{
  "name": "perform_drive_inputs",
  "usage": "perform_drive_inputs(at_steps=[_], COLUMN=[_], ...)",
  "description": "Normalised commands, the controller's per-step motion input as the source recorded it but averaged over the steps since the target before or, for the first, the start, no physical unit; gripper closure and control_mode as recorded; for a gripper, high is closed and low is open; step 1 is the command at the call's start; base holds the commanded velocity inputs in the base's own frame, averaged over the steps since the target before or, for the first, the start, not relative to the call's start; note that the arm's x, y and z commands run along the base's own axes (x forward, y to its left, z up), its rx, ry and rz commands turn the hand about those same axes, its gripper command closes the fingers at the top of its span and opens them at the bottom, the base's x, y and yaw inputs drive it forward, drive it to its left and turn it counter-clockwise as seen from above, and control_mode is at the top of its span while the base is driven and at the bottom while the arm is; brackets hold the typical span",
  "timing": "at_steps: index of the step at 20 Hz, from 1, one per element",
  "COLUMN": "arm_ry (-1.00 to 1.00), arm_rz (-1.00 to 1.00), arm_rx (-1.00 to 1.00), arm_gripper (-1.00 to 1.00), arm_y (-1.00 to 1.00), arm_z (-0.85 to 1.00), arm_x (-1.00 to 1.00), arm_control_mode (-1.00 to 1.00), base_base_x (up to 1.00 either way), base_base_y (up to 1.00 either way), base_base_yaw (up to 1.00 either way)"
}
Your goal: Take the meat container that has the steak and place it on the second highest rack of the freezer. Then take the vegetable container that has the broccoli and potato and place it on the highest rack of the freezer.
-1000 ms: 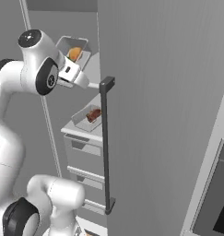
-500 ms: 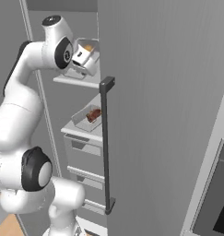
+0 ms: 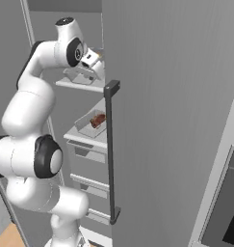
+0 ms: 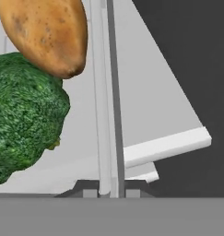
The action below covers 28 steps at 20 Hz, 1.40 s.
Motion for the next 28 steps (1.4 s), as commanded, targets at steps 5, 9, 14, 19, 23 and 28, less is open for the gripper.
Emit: perform_drive_inputs(at_steps=[5,9,14,19,23,28], arm_ry=[-0.05,-0.1,-0.04,-0.01,0.0,0.0], arm_rz=[0.0,0.0,-0.02,-0.02,0.0,0.0], arm_rx=[0.0,0.0,0.0,0.0,0.0,0.0], arm_gripper=[1.0,1.0,1.0,1.0,-1.0,-1.0], arm_y=[0.0,0.0,0.0,0.0,0.0,0.0], arm_z=[-0.63,-0.11,0.03,0.0,0.0,0.0], arm_x=[0.24,0.45,0.88,0.57,0.07,0.0], arm_control_mode=[-1.0,-1.0,-1.0,-1.0,-1.0,-1.0], base_base_x=[0.0,0.0,0.0,0.0,0.0,0.0], base_base_y=[0.0,0.0,0.0,0.0,0.0,0.0], base_base_yaw=[0.0,0.0,0.0,0.0,0.0,0.0])
